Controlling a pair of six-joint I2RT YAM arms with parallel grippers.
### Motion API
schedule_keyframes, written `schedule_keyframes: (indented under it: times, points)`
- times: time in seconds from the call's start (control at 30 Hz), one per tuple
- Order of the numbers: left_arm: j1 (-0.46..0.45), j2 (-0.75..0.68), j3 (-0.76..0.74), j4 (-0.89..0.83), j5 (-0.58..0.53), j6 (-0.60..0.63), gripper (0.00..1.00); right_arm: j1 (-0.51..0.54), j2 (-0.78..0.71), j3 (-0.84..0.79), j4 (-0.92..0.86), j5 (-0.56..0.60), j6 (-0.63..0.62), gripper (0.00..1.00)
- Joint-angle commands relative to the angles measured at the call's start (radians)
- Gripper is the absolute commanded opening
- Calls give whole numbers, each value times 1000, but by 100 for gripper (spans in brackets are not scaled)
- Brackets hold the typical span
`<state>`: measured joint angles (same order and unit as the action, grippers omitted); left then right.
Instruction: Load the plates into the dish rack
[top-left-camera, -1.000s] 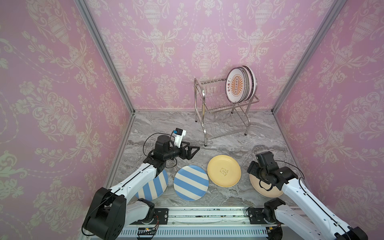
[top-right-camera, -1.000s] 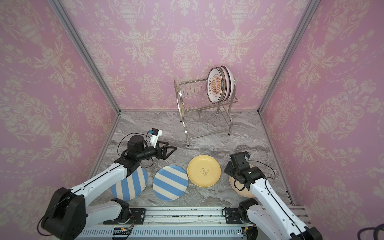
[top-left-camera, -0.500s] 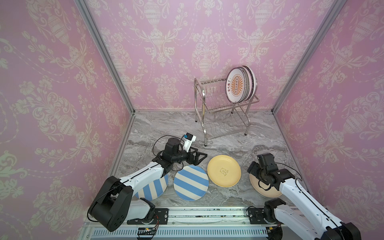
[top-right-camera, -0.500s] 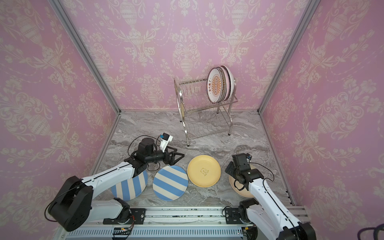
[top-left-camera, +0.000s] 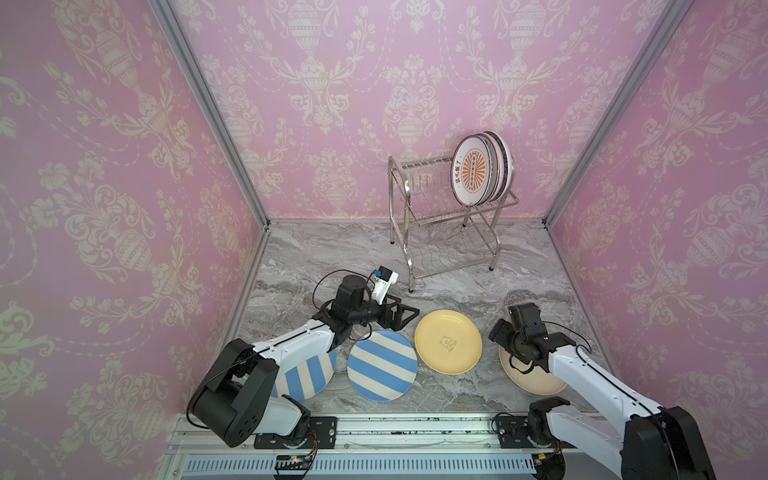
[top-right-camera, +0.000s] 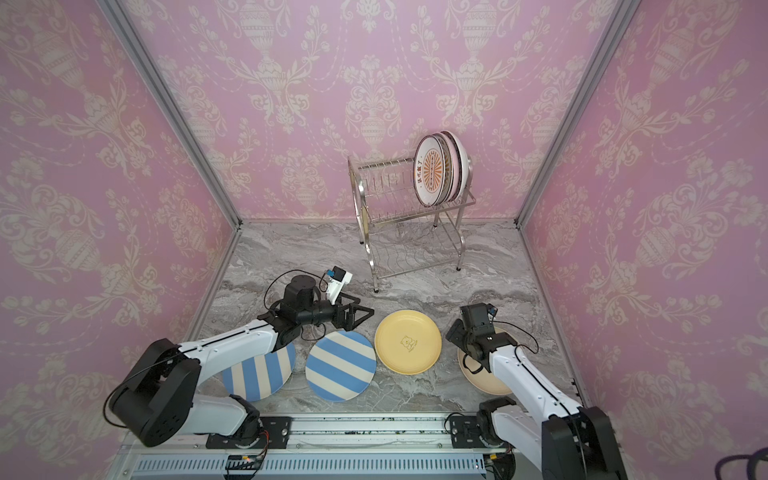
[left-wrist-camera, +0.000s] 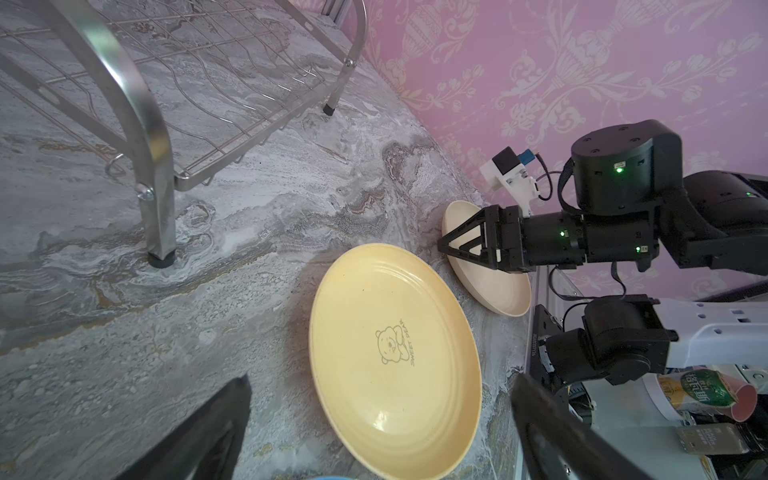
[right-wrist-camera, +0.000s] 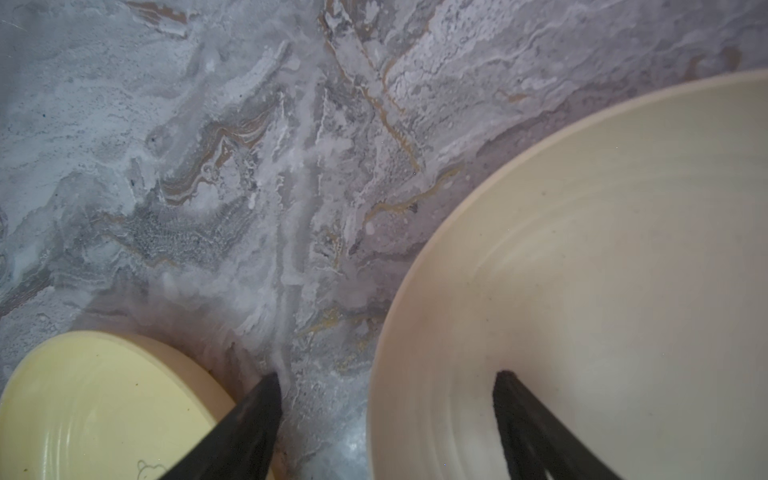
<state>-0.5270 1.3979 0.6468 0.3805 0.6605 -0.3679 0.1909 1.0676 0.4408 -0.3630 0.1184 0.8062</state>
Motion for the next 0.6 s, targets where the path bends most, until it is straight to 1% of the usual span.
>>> schedule_keyframes:
  times: [0.0, 0.17, 0.33, 0.47, 0.57]
  points:
    - [-5, 7, 26, 2, 23, 12, 99, -8, 58, 26, 60, -5, -37, 82]
    - [-5, 11, 42, -17, 34, 24, 99, -11, 156, 61, 130, -16, -51, 82]
    - [-5, 12, 43, -9, 31, 27, 99, -13, 269, 130, 207, -46, -68, 82]
    - [-5, 12, 49, -20, 33, 29, 99, -13, 375, 230, 244, -86, -95, 82]
    - [-4, 2, 48, -40, 25, 43, 99, -13, 436, 308, 246, -82, -127, 82]
